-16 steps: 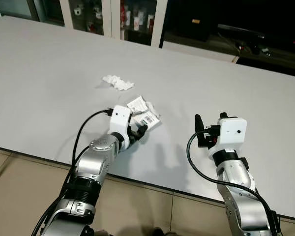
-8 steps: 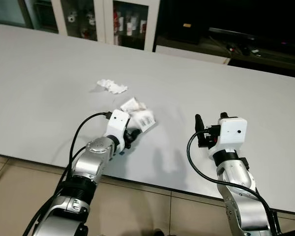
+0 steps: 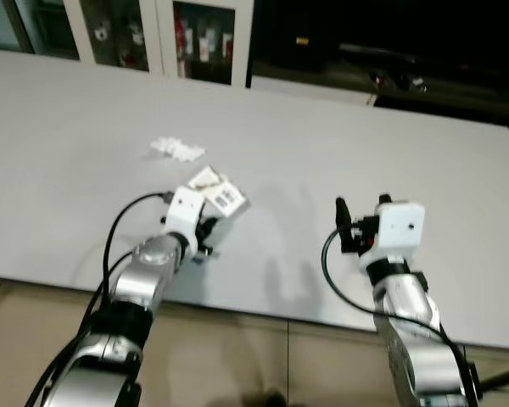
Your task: Picking trash to rubbish bin
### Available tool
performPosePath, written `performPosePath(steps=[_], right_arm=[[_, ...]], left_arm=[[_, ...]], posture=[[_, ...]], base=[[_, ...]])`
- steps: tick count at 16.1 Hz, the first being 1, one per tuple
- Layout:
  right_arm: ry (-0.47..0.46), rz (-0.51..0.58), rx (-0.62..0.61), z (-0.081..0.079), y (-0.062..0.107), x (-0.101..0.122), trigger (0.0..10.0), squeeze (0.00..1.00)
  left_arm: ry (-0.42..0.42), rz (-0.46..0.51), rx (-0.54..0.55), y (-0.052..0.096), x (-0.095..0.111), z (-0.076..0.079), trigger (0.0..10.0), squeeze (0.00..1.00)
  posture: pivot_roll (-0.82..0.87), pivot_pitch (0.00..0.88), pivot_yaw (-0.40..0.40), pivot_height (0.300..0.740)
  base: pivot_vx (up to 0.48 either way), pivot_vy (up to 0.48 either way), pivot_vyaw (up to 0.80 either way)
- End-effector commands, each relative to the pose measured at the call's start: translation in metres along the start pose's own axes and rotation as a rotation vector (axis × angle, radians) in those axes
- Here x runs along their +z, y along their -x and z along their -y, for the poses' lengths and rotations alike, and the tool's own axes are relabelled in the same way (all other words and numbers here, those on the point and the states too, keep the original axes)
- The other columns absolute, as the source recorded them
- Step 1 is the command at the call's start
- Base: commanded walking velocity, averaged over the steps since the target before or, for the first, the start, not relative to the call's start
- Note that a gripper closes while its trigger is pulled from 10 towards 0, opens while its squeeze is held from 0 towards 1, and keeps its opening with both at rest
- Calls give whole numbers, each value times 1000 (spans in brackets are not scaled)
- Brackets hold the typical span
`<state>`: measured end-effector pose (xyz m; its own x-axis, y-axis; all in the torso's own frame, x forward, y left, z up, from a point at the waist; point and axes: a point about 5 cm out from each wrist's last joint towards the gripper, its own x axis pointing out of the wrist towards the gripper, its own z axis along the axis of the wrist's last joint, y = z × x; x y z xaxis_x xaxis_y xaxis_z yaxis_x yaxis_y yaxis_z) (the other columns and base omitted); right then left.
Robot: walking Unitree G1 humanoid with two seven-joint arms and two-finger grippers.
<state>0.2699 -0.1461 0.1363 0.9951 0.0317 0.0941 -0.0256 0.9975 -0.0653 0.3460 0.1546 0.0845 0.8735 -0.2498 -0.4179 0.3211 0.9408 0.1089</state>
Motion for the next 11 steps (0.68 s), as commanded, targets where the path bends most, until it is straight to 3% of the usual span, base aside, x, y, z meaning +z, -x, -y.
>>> performPosePath(steps=[1, 3, 5, 8, 11], right_arm=[[0, 10, 0, 2, -3, 1, 10000, 0], [0, 10, 2, 2, -3, 1, 10000, 0], [-1, 9, 4, 2, -3, 0, 10000, 0], [-1, 11, 11, 0, -5, 1, 10000, 0], [-1, 12, 17, 0, -5, 1, 10000, 0]], left_arm=[[51, -202, 59, 8, -54, -7, 0, 0], [55, -149, 124, 8, -45, -16, 0, 0], [28, -87, 259, 12, -34, -31, 0, 0], [19, -74, 333, 16, -35, -39, 0, 0], [-7, 57, 444, 21, -22, -45, 0, 0]], posture=[[249, 85, -116, 740], [253, 85, -117, 740], [257, 85, -119, 740], [264, 88, -125, 740], [267, 91, -128, 740]], base=[[0, 0, 0], [0, 0, 0], [0, 0, 0], [0, 0, 0], [0, 0, 0]])
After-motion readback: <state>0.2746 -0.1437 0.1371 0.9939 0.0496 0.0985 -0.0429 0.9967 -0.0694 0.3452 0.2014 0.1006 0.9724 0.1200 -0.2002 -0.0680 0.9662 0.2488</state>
